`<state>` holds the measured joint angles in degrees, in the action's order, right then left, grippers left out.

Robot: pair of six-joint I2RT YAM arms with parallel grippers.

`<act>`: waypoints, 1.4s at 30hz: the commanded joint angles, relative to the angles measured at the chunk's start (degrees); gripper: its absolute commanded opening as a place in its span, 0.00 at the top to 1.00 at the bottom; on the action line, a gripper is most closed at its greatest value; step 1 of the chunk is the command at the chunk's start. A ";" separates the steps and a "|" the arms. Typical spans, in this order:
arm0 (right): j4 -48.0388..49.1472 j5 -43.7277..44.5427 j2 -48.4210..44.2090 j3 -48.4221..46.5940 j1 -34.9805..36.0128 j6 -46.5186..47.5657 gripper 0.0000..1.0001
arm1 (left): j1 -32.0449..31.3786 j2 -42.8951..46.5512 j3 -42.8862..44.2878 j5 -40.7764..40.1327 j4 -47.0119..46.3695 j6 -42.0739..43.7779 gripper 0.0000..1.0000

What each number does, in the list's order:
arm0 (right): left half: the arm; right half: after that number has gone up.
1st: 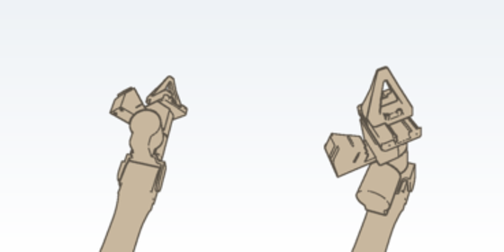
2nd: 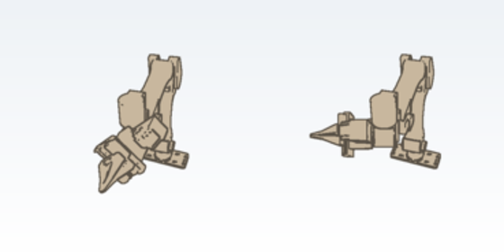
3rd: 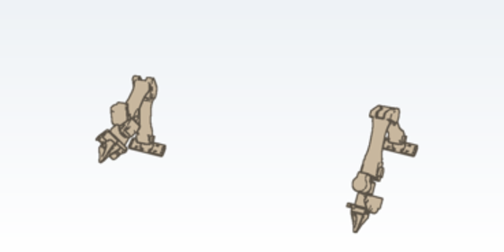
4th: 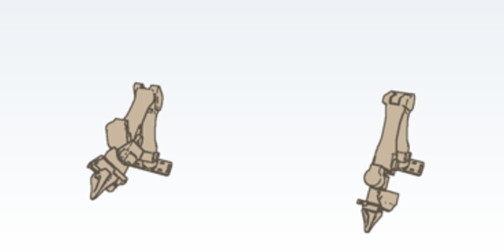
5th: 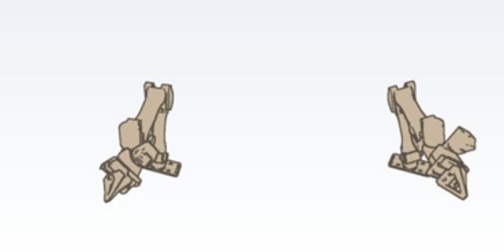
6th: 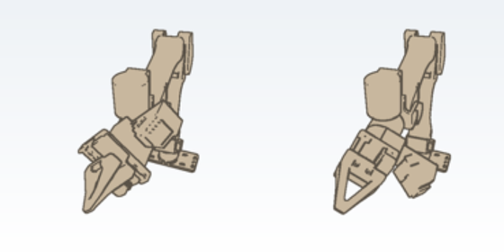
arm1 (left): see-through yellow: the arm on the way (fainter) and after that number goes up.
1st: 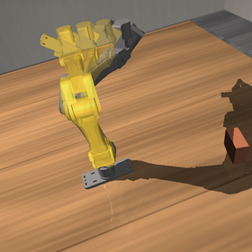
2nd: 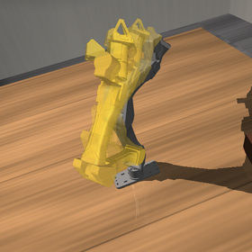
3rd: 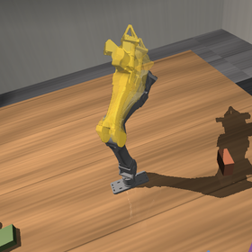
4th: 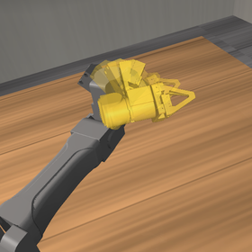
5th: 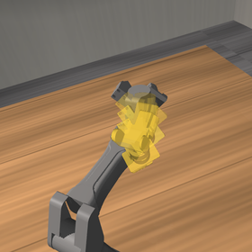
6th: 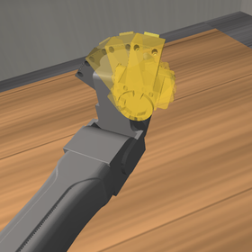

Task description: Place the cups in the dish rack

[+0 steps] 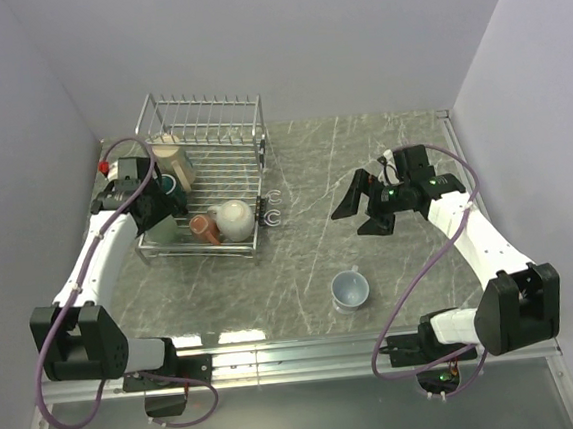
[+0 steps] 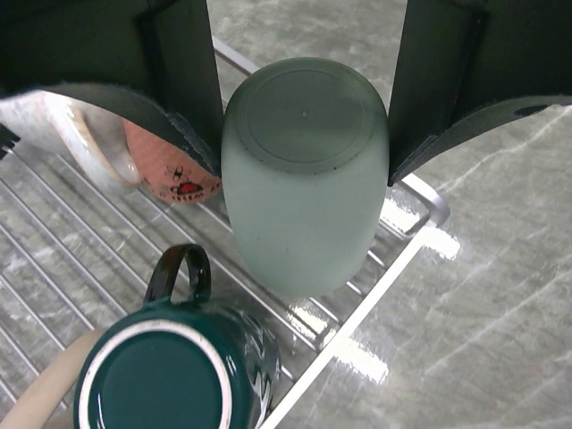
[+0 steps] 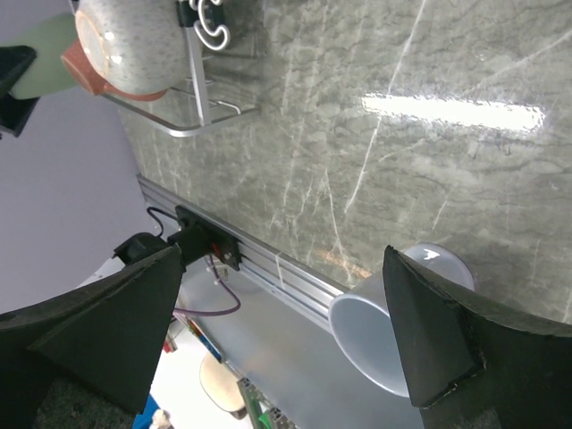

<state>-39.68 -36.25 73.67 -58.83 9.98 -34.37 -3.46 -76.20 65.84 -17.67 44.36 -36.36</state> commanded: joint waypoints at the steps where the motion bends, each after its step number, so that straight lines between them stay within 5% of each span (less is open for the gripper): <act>1: -1.71 1.44 0.51 -1.99 0.22 1.67 0.00 | 0.74 -2.27 1.30 0.71 -2.79 2.08 1.00; 7: -2.94 2.23 1.04 -2.69 0.22 2.20 0.00 | 1.27 -7.38 3.32 2.64 -0.07 3.05 0.92; 9: -3.12 2.59 0.95 -2.43 0.22 2.38 0.00 | 1.27 -7.38 3.50 3.08 0.29 3.49 0.82; 10: -3.12 2.67 0.86 -2.26 0.22 2.46 0.00 | 1.35 -7.21 3.41 3.26 0.20 4.01 0.75; 11: -2.95 2.68 0.78 -2.08 0.22 2.38 0.00 | 1.27 -7.03 3.41 3.43 0.03 4.36 0.58; 14: -2.59 2.50 0.60 -1.12 0.22 2.20 0.00 | 1.35 -6.85 4.20 3.17 0.64 4.72 0.35; 20: -3.03 3.29 0.07 -0.59 0.22 3.34 0.00 | 1.35 -6.06 6.31 2.73 2.22 4.81 0.03; 33: -6.02 2.41 -2.74 5.12 0.31 7.91 0.00 | 1.35 -0.97 14.39 1.85 9.51 1.56 0.01; 42: -8.22 3.29 -10.29 10.56 1.62 8.62 0.13 | 1.35 3.78 16.69 5.18 11.45 -2.66 0.01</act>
<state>-46.74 -33.56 66.32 -50.26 11.11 -26.98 -2.33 -74.67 81.21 -14.50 54.78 -36.56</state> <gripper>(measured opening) 0.877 0.994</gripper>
